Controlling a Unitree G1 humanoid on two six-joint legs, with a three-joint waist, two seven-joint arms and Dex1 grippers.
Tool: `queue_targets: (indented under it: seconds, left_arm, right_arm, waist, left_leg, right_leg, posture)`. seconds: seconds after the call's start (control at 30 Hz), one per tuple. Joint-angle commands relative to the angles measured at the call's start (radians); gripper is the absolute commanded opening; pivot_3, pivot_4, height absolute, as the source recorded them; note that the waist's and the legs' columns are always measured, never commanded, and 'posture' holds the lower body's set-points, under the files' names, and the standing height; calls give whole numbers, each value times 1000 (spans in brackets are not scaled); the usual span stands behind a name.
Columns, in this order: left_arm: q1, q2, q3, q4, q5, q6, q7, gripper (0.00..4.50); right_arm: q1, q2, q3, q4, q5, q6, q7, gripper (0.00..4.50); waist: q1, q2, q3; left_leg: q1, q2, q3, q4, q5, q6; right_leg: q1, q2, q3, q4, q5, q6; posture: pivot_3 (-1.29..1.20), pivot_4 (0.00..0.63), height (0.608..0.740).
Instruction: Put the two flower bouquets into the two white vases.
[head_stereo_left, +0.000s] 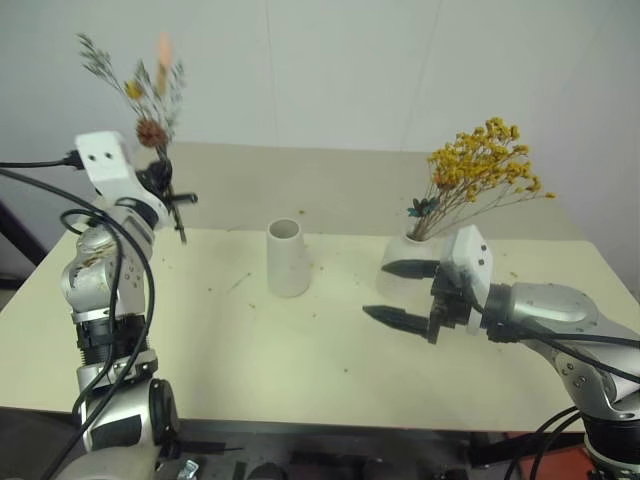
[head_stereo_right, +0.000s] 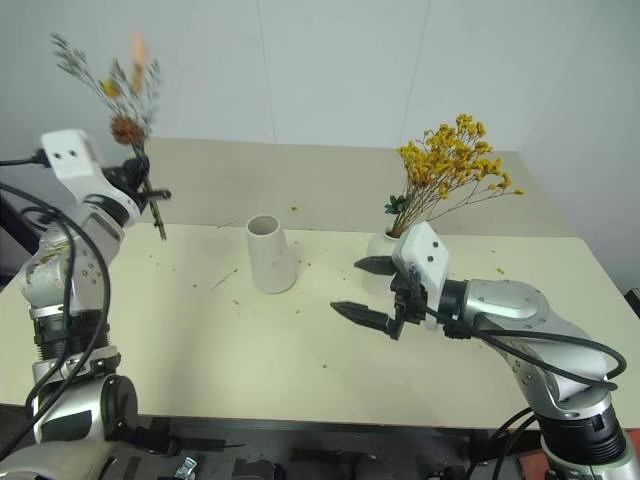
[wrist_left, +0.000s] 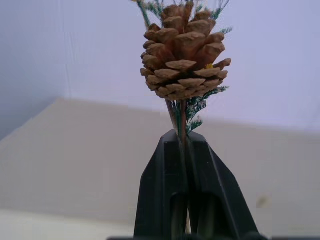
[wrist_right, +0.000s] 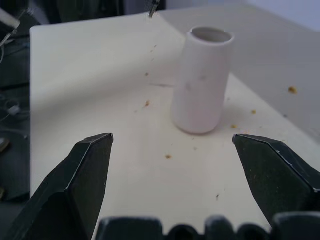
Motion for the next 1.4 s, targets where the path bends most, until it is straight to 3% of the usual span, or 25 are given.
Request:
queue_targets:
  seconds: [0.03, 0.3, 0.57, 0.97, 1.4]
  left_arm:
    - [-50, 3, 23, 56, -103, -148, -210, 65]
    - [-264, -19, 3, 505, -217, -258, -699, 65]
    - [-427, -40, -42, 853, -140, -360, -864, 65]
    - [-390, -104, -137, 889, -29, -444, -983, 65]
    - [-335, -80, -94, 831, -60, -446, -969, 65]
  right_arm:
    - [9, 23, -49, -73, 36, -17, -44, 4500]
    - [71, 79, -3, -115, -22, -43, -130, 4500]
    - [121, 93, -19, -152, -31, -55, -174, 4500]
    - [167, 111, -16, -173, -65, -52, -251, 4500]
    - [181, 98, -13, -168, -58, -57, -232, 4500]
  waist:
    - [0, 0, 0]
    - [1, 0, 0]
    - [-11, 0, 0]
    - [-14, 0, 0]
    - [-18, 0, 0]
  left_leg:
    - [0, 0, 0, 0, 0, 0]
    - [-1, -1, -2, 5, 0, 0]
    - [-2, -1, -5, 5, 0, 1]
    - [-2, -1, -6, 5, 0, 1]
    - [-2, 0, -6, 6, 0, 1]
  right_leg:
    - [0, 0, 0, 0, 0, 0]
    - [4, 0, -5, 0, 0, 0]
    - [3, 1, -6, 0, 0, 0]
    - [3, 1, -7, 1, 0, 0]
    - [3, 1, -7, 2, 0, 0]
  posture:
    - [0, 150, 740]
    - [0, 150, 740]
    - [0, 150, 740]
    - [0, 150, 740]
    - [0, 150, 740]
